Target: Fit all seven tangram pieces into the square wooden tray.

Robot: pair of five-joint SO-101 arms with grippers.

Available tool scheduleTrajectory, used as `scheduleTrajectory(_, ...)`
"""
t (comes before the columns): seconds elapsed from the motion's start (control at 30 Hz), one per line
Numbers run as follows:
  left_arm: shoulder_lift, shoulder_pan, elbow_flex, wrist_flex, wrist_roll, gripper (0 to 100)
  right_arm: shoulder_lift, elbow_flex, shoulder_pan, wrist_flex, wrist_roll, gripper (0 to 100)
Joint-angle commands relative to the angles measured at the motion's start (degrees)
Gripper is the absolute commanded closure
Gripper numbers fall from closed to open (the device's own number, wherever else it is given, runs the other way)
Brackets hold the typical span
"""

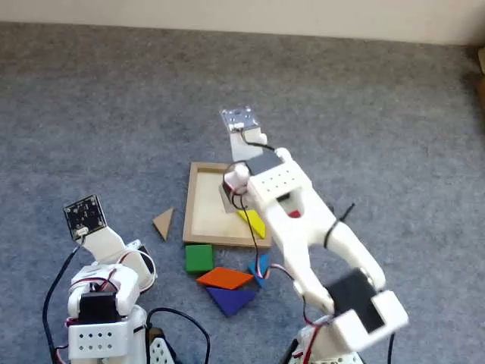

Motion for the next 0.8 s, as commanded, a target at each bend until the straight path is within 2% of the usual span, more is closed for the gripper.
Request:
scheduleTrajectory(0.0, 0.4, 1.2, 1.3, 0.3, -0.4, 96, -8.9, 2.9, -0.4, 0.4, 5.7, 81.5)
scheduleTrajectory(0.2, 0.4, 1.2, 1.3, 0.3, -0.4, 96, -17.1, 8.5, 1.5, 0.4, 12.9, 81.5)
scheduleTrajectory(0.53, 0.4, 1.2, 1.3, 0.3, -0.4, 96, -18.9, 10.4, 14.0, 0.3, 29.5, 80.6)
scheduleTrajectory(0.77, 0.4, 1.2, 1.3, 0.3, -0.4, 96, -10.3, 10.3, 15.4, 0.4, 30.7, 60.8)
